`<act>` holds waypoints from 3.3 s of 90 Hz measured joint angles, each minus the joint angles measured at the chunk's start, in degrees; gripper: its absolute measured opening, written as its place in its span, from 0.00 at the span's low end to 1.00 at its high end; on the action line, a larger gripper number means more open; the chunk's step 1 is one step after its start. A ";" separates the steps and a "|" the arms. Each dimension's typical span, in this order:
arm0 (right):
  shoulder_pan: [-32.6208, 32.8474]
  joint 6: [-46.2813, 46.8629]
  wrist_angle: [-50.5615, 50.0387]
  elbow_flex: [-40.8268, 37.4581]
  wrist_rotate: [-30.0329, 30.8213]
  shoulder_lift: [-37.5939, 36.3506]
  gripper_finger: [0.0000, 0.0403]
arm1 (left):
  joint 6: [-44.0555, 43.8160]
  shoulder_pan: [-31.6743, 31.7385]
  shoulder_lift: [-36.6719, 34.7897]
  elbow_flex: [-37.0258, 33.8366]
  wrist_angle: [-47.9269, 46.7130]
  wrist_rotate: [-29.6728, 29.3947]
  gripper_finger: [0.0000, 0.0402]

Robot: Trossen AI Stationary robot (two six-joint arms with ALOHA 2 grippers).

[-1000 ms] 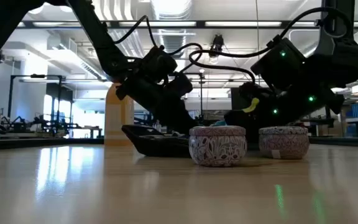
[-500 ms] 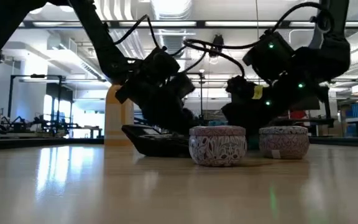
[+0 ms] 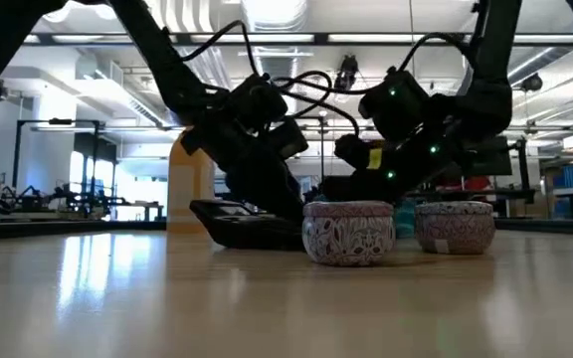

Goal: Apply microfiber cloth
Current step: Wipe the pink cellphone using the blue microfiber cloth

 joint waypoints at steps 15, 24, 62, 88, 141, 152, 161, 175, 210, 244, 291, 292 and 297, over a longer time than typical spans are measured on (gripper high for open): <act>-0.04 2.55 -1.29 -0.92 -0.75 -0.15 0.00 | -0.39 0.21 -2.13 -0.13 -3.98 -3.18 0.86; 0.56 2.89 -1.28 -1.49 -1.85 -0.22 0.00 | -0.45 0.56 -4.12 -0.41 -6.57 -5.07 0.86; 0.93 2.87 -1.85 -1.82 -2.72 -0.13 0.00 | 0.49 3.11 -8.09 -0.35 -22.16 -5.30 0.86; 0.95 2.35 -1.77 -1.89 -3.14 -0.09 0.00 | 5.66 3.02 -18.27 -0.90 -35.89 -5.75 0.86; 1.06 1.93 -1.70 -2.06 -3.60 -0.07 0.00 | -3.89 4.33 -11.57 -3.44 -21.04 -22.19 0.86; 1.06 1.93 -1.67 -2.06 -3.62 -0.07 0.00 | -6.60 4.01 -12.02 -4.51 -21.63 -21.90 0.72; 1.06 1.93 -1.65 -2.06 -3.62 -0.07 0.00 | -7.37 3.80 -11.99 -4.68 -21.25 -21.07 0.49; 1.06 1.96 -1.57 -2.06 -3.62 -0.07 0.00 | -5.00 3.83 -11.59 -4.75 -18.59 -14.08 0.08; 1.08 2.39 -1.50 -2.09 -3.62 -0.04 0.00 | -2.79 3.13 -5.68 -5.51 1.79 -13.64 0.00; 1.10 3.01 -1.62 -2.09 -3.65 -0.04 0.00 | -0.42 -1.90 0.14 -5.51 15.40 -3.83 0.00; 1.32 3.94 -1.52 -2.09 -3.60 -0.04 0.00 | 0.69 0.65 4.31 -6.09 25.25 -23.01 0.00; 1.32 3.92 -1.52 -2.09 -3.60 -0.04 0.00 | 0.31 0.77 4.46 -6.33 25.36 -22.54 0.00; 1.34 3.93 -1.54 -2.09 -3.60 -0.04 0.00 | -1.52 0.89 4.65 -7.14 26.35 -20.04 0.00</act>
